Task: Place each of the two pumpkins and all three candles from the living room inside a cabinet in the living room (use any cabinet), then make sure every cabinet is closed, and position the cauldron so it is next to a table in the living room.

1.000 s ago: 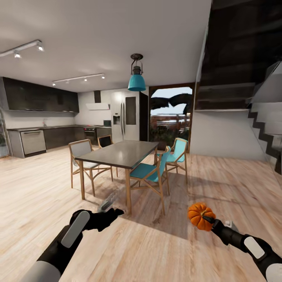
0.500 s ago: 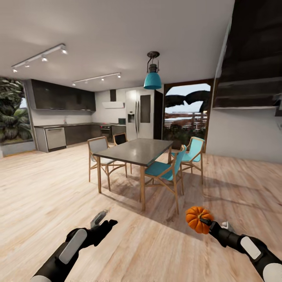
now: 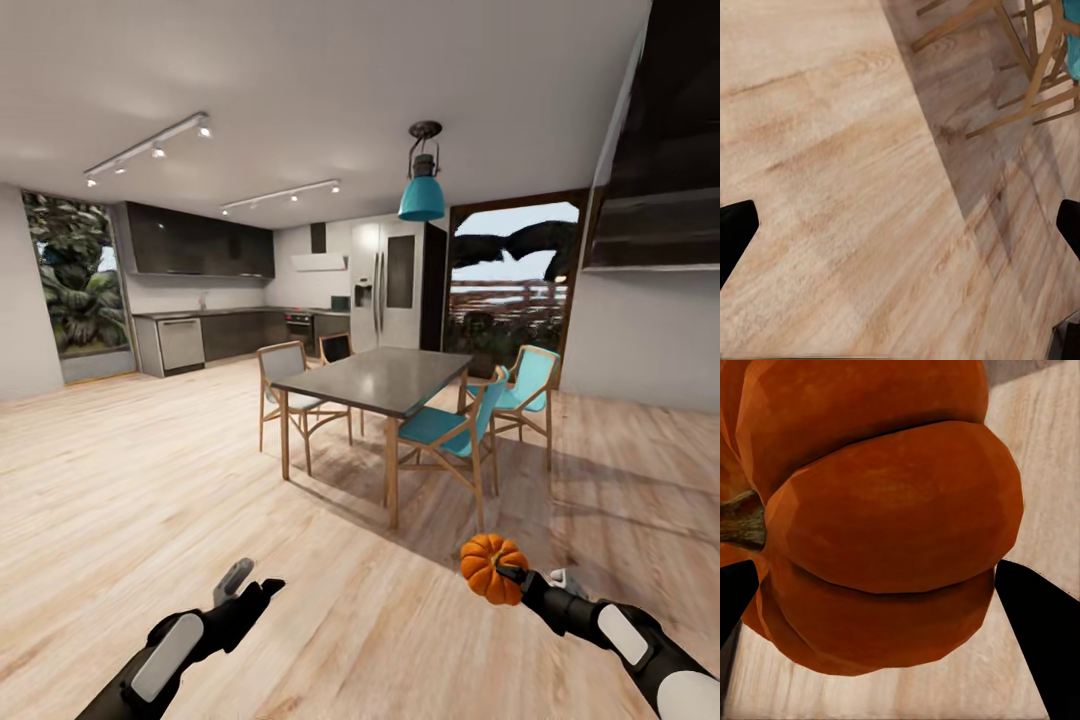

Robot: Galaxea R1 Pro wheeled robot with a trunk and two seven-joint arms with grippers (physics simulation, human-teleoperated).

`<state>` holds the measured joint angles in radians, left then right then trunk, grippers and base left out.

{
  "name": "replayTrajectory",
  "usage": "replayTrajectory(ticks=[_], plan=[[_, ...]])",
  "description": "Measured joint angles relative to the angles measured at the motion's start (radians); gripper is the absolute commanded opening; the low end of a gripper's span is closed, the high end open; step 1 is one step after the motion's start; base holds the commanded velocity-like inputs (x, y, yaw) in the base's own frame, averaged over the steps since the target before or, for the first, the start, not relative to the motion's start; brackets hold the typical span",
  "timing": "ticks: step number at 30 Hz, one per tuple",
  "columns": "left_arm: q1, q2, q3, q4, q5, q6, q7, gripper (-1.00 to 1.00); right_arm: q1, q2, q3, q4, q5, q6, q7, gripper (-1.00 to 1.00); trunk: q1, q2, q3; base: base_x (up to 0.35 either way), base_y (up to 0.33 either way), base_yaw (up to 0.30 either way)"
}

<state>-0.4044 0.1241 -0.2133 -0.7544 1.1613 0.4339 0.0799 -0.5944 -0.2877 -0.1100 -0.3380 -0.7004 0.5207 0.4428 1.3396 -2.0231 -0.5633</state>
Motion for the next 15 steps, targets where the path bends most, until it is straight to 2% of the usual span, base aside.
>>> replayTrajectory(ticks=[3,6,11,15], plan=[[0.018,0.019,0.013,0.000,0.005,-0.002,-0.056,1.00,0.000,0.005,0.047,0.001,-0.002,-0.021,-0.001,-1.00,0.000,0.000,-0.004,-0.026,0.014,0.166],[0.023,0.031,0.017,0.000,0.007,-0.003,-0.076,1.00,0.000,0.014,0.076,0.001,-0.005,-0.045,-0.004,-1.00,0.000,0.000,-0.008,-0.008,0.004,0.163],[0.024,0.035,0.029,0.000,0.009,-0.004,-0.082,1.00,0.000,0.017,0.083,0.001,-0.006,-0.054,-0.005,-1.00,0.000,0.000,-0.015,-0.002,0.001,0.162],[0.025,0.036,0.055,0.000,0.009,-0.004,-0.083,1.00,0.000,0.022,0.086,0.001,-0.005,-0.055,-0.006,-1.00,0.000,0.000,-0.020,0.000,0.000,0.158]])
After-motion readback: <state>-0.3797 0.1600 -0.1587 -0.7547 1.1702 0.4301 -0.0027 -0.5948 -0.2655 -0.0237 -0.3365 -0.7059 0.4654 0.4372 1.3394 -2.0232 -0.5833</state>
